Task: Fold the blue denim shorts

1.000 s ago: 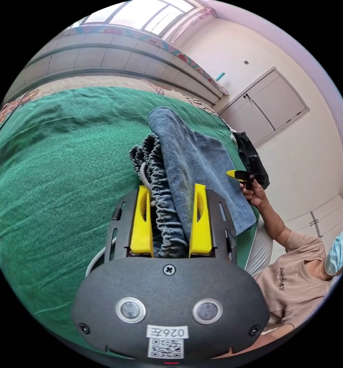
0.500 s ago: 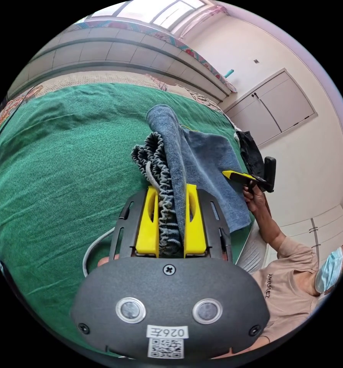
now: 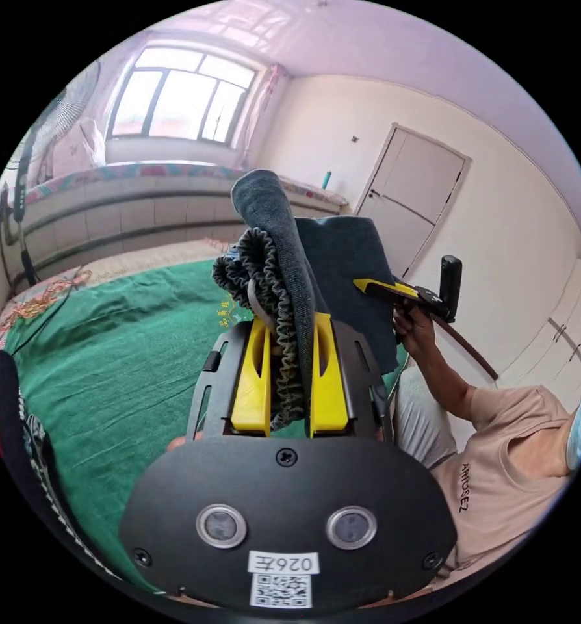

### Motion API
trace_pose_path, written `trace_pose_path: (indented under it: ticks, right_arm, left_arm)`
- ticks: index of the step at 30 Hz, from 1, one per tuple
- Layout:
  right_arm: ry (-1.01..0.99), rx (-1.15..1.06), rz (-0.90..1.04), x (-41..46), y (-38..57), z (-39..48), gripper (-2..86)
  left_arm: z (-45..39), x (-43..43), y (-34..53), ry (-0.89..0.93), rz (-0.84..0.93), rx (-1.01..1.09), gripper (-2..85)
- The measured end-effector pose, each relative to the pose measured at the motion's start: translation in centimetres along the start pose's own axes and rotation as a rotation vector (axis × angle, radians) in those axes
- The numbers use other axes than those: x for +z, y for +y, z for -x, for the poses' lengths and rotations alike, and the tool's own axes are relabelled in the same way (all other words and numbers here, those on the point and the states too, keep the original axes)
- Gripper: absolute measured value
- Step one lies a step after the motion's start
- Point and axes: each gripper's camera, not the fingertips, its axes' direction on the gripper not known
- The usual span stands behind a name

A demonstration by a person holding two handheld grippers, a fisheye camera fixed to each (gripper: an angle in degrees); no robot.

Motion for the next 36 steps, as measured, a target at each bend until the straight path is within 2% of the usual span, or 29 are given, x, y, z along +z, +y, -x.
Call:
trace_pose_path:
  ticks: [2, 3, 5, 6, 8, 9, 11, 12, 14, 15, 17, 18, 20, 22, 23, 24, 26, 29, 31, 34, 36]
  right_arm:
    - [-0.026, -0.099, -0.041, 0.2, -3.9, 11.8, -0.3]
    - [-0.036, -0.127, -0.049, 0.5, -5.0, 15.0, -0.3]
    - [-0.084, -0.247, -0.086, 1.9, -9.7, 28.3, -0.3]
    - [-0.098, -0.277, -0.098, 2.4, -10.9, 31.8, -0.3]
    - [-0.148, -0.409, -0.156, 4.5, -15.8, 46.4, -0.3]
    - [-0.156, -0.447, -0.172, 5.2, -17.0, 50.3, -0.3]
    - [-0.192, -0.580, -0.222, 8.4, -21.5, 65.8, -0.3]
    - [-0.204, -0.612, -0.227, 9.5, -22.6, 69.8, -0.3]
    - [-0.258, -0.726, -0.230, 14.6, -26.2, 85.4, -0.1]
    - [-0.269, -0.751, -0.225, 16.1, -26.9, 89.2, -0.1]
    - [-0.287, -0.838, -0.197, 23.4, -28.5, 103.7, 0.2]
    - [-0.283, -0.860, -0.189, 25.5, -28.6, 107.2, 0.4]
    - [-0.266, -0.935, -0.107, 36.6, -28.4, 119.8, 1.9]
    - [-0.264, -0.915, 0.045, 46.5, -27.9, 126.6, 4.2]
    - [-0.243, -0.894, 0.140, 52.3, -27.3, 129.5, 5.0]
    - [-0.244, -0.882, 0.155, 54.5, -26.9, 130.2, 5.0]
    - [-0.313, -0.756, 0.094, 59.3, -25.7, 129.1, 1.9]
    - [-0.363, -0.676, 0.010, 62.1, -24.3, 125.3, -0.6]
    - [-0.343, -0.676, -0.024, 64.0, -23.2, 123.6, -0.9]
    - [-0.339, -0.683, -0.020, 68.5, -21.4, 122.4, -0.9]
    - [-0.381, -0.668, 0.020, 72.0, -20.9, 122.5, -0.9]
  left_arm:
    - [-2.9, -6.5, 2.4, -0.073, -0.087, 0.009, 9.7]
    - [-4.8, -10.8, 4.0, -0.130, -0.146, 0.014, 9.7]
    - [-7.4, -17.3, 6.4, -0.224, -0.235, 0.022, 9.7]
    - [-9.0, -21.7, 7.9, -0.288, -0.293, 0.020, 9.7]
    - [-11.1, -28.2, 10.2, -0.397, -0.377, 0.012, 9.7]
    - [-12.4, -32.2, 11.7, -0.468, -0.430, 0.002, 9.7]
    - [-13.8, -37.8, 14.0, -0.563, -0.506, -0.029, 9.7]
    - [-14.6, -41.0, 15.6, -0.625, -0.551, -0.056, 9.7]
    - [-15.4, -45.2, 17.9, -0.718, -0.606, -0.103, 9.7]
    - [-15.3, -47.5, 19.4, -0.769, -0.635, -0.145, 9.7]
    - [-14.4, -50.3, 21.5, -0.821, -0.663, -0.221, 9.8]
    - [-13.1, -51.7, 22.8, -0.848, -0.670, -0.284, 9.9]
    - [-10.3, -53.4, 24.8, -0.856, -0.668, -0.418, 10.4]
    - [-6.9, -55.2, 28.0, -0.762, -0.646, -0.583, 12.0]
    - [-6.6, -55.7, 29.0, -0.732, -0.652, -0.614, 12.6]
    - [-6.8, -56.6, 30.7, -0.690, -0.681, -0.634, 13.7]
    - [-8.5, -57.7, 32.2, -0.662, -0.728, -0.597, 14.0]
    - [-14.4, -58.6, 31.6, -0.841, -0.743, -0.469, 10.3]
    - [-20.5, -58.7, 30.9, -1.002, -0.833, -0.272, 1.2]
    - [-25.0, -58.6, 28.5, -1.133, -0.866, -0.101, -0.5]
    - [-24.7, -58.3, 25.6, -1.163, -0.774, -0.023, -0.8]
